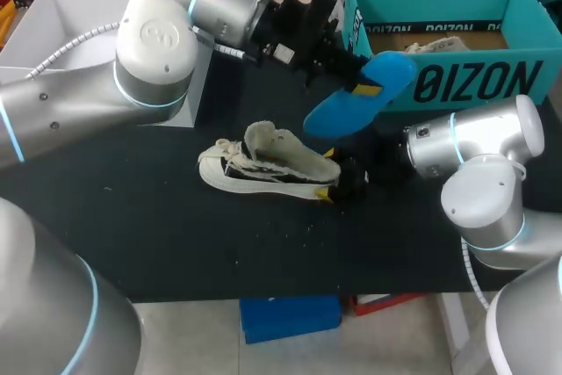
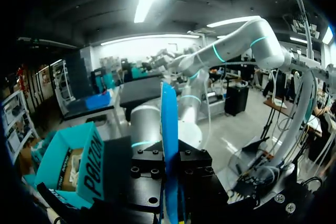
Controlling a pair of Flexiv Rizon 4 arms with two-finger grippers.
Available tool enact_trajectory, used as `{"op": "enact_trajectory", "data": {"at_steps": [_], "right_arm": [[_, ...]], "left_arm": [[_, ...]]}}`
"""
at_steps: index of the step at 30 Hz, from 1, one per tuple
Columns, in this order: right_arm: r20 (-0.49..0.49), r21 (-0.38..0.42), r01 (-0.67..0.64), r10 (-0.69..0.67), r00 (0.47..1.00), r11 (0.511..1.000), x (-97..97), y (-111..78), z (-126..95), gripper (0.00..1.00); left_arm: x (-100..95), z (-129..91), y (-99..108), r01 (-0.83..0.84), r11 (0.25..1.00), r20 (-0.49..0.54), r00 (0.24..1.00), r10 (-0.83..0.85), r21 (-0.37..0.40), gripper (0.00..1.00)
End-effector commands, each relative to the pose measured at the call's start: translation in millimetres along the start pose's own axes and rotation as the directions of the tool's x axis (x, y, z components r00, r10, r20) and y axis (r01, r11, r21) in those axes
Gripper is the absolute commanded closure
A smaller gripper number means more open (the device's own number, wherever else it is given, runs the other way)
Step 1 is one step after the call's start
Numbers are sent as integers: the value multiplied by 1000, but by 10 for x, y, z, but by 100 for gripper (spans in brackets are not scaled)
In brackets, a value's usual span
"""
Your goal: Take the shoe out of the shoebox, open the shoe tongue, remove and reinsert the insole, then place the shoe into the shoebox
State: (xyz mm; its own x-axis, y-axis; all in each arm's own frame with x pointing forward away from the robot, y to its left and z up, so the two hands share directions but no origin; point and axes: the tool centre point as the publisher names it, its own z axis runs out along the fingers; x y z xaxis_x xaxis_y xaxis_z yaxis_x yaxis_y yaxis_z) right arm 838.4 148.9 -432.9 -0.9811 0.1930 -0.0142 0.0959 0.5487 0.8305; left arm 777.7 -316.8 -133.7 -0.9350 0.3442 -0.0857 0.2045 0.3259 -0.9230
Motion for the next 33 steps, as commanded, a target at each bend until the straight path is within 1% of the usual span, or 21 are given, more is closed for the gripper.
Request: {"op": "enact_trajectory", "data": {"at_steps": [1,4,5,7,9,11,16,18,20,23,24,26,27,29,30,33], "right_arm": [[1,0,-1,1,1000,1000,4,-18,29,100],[1,0,-1,1,1000,1000,4,-18,29,100],[1,0,-1,1,1000,1000,4,-18,29,100],[1,0,-1,1,1000,1000,4,-18,29,100],[1,0,-1,1,1000,1000,4,-18,29,100],[1,0,-1,1,1000,1000,4,-18,29,100],[1,0,-1,1,1000,1000,4,-18,29,100],[1,0,-1,1,1000,1000,4,-18,29,100],[1,0,-1,1,1000,1000,4,-18,29,100],[1,0,-1,1,1000,1000,4,-18,29,100],[1,0,-1,1,1000,1000,4,-18,29,100],[1,0,-1,1,1000,1000,4,-18,29,100],[1,0,-1,1,1000,1000,4,-18,29,100],[1,0,-1,1,1000,1000,4,-18,29,100],[1,0,-1,1,1000,1000,4,-18,29,100],[1,0,-1,1,1000,1000,4,-18,29,100]], "left_arm": [[-4,10,1,-1,1000,1,1000,1,-1,100],[-4,10,1,-1,1000,1,1000,1,-1,100],[57,-17,-11,29,1000,14,999,-29,-1,100],[167,-50,-73,118,989,21,992,-121,84,100],[250,-80,-155,172,979,29,984,-176,108,100],[311,-120,-243,213,965,31,975,-220,149,100],[436,-260,-460,298,937,57,948,-312,181,100],[490,-322,-570,332,915,61,933,-354,230,100],[521,-370,-637,334,912,74,930,-360,240,100],[564,-461,-757,337,895,89,922,-376,294,100],[588,-489,-818,343,880,85,917,-389,329,100],[607,-530,-887,328,881,100,919,-381,342,100],[619,-554,-929,334,867,98,914,-394,370,100],[630,-584,-984,327,864,104,914,-392,383,100],[640,-601,-1026,332,853,98,911,-401,402,100],[659,-610,-1126,339,842,80,911,-406,419,100]]}}
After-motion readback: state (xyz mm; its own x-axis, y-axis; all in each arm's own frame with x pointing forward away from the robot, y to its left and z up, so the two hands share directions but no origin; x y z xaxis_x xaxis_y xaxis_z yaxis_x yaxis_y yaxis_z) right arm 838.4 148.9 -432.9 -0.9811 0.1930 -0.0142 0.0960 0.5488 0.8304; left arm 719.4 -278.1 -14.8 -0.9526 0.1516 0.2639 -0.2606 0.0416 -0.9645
